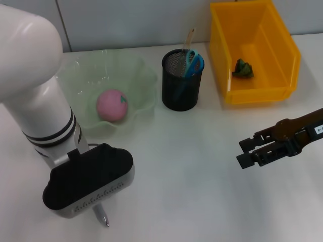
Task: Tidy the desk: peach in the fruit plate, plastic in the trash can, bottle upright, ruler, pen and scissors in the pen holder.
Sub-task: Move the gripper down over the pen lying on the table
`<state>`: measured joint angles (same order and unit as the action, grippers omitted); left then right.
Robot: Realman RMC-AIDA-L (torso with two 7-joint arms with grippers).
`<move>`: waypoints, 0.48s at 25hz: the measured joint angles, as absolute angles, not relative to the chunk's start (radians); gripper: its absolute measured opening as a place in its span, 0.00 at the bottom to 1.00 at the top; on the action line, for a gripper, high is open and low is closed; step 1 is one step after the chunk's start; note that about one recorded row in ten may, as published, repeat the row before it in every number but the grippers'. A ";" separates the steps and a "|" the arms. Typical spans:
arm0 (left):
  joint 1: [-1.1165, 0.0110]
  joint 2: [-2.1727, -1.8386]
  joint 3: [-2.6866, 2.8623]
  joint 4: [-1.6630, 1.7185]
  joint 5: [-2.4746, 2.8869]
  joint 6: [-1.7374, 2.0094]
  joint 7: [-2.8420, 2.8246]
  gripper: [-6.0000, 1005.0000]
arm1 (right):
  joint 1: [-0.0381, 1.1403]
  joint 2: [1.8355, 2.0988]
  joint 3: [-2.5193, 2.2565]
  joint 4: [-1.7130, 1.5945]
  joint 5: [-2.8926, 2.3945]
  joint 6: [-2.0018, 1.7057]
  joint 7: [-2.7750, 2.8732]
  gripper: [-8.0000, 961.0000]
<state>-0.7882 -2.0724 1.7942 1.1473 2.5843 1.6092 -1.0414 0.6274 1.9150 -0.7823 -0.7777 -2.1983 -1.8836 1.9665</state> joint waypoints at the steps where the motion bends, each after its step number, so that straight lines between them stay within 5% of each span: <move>1: -0.788 -2.072 1.795 1.147 2.585 1.609 -1.042 0.64 | 0.627 1.915 -0.782 -0.778 -2.198 -1.884 1.967 0.80; 12: -0.781 -2.073 1.811 1.138 2.594 1.573 -1.055 0.52 | 0.628 1.916 -0.782 -0.777 -2.205 -1.886 1.967 0.80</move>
<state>-0.7807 -2.0732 1.8113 1.1376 2.5943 1.5731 -1.0546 0.6276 1.9159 -0.7824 -0.7767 -2.2051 -1.8856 1.9665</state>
